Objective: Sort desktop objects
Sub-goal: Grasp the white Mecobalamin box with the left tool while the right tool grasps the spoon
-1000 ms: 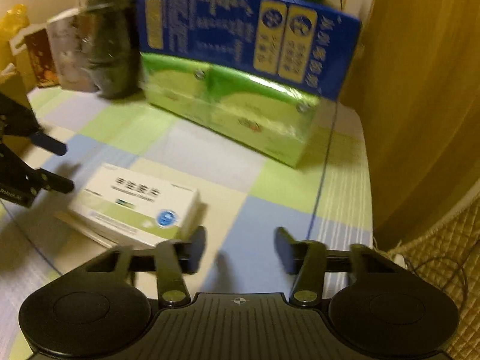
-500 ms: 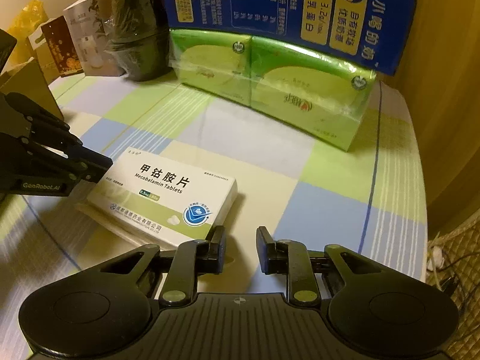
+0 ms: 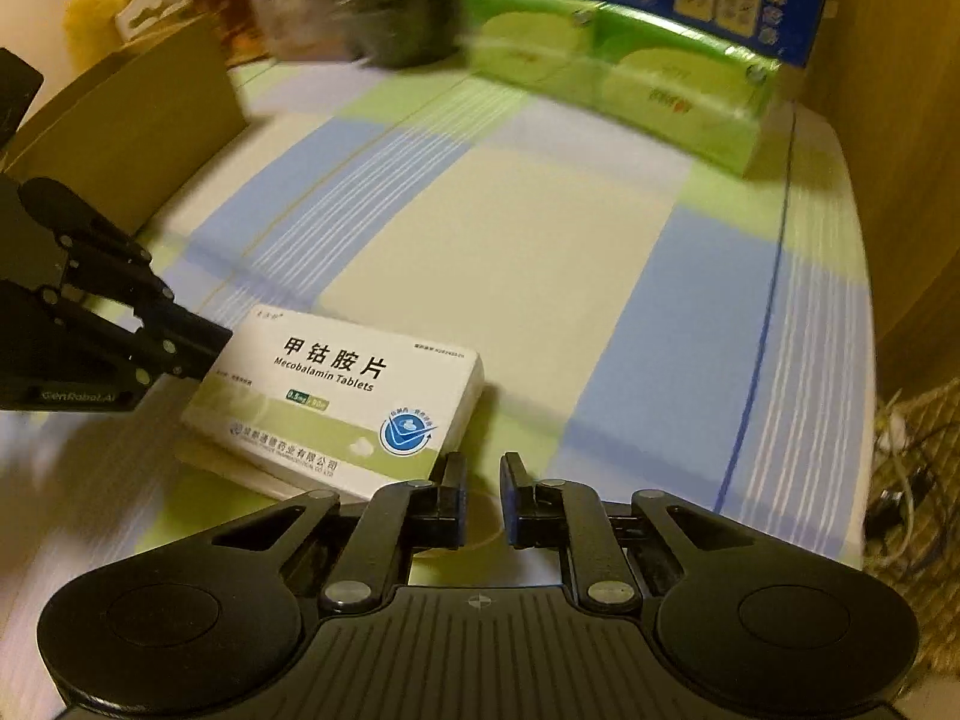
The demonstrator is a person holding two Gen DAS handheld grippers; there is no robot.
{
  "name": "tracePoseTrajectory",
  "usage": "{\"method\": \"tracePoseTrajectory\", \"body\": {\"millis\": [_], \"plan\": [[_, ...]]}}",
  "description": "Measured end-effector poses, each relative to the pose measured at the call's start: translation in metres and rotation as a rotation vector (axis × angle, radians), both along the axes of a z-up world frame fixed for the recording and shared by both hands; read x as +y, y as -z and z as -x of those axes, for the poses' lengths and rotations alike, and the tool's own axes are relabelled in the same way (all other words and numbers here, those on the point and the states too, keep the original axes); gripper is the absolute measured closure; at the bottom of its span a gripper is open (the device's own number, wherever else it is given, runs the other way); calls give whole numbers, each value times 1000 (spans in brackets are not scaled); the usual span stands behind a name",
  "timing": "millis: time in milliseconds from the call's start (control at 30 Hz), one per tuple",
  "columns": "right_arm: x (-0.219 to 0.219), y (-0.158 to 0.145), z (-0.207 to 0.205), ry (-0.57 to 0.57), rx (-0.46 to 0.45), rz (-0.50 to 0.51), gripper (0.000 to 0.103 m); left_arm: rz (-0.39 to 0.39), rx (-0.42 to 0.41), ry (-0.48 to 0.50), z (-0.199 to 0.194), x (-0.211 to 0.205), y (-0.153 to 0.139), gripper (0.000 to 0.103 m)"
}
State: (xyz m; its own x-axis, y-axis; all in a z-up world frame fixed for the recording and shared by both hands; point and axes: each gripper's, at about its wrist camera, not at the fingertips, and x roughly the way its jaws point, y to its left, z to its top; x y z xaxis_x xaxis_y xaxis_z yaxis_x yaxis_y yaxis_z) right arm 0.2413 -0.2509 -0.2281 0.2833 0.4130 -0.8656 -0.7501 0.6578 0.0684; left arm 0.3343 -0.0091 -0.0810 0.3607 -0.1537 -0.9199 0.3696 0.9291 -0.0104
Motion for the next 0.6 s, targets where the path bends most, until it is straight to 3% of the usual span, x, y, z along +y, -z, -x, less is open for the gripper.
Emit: {"method": "tracePoseTrajectory", "body": {"millis": [200,300,367,433,500,600], "plan": [[-12,-9,63,-62,31,-11,92,24,5,20,77,4,-6,96],[-15,-17,85,-117,-14,35,90,22,4,54,108,6,-10,93],[-17,-22,92,-131,-46,56,83,12,-4,88,121,6,-14,79],[-23,-27,97,-135,-69,68,67,-10,-37,124,126,5,-22,61],[-27,-31,97,-144,-70,63,55,-25,-75,178,127,-1,-30,59],[-32,-34,99,-158,-74,79,51,29,-95,294,120,-13,-41,30]]}}
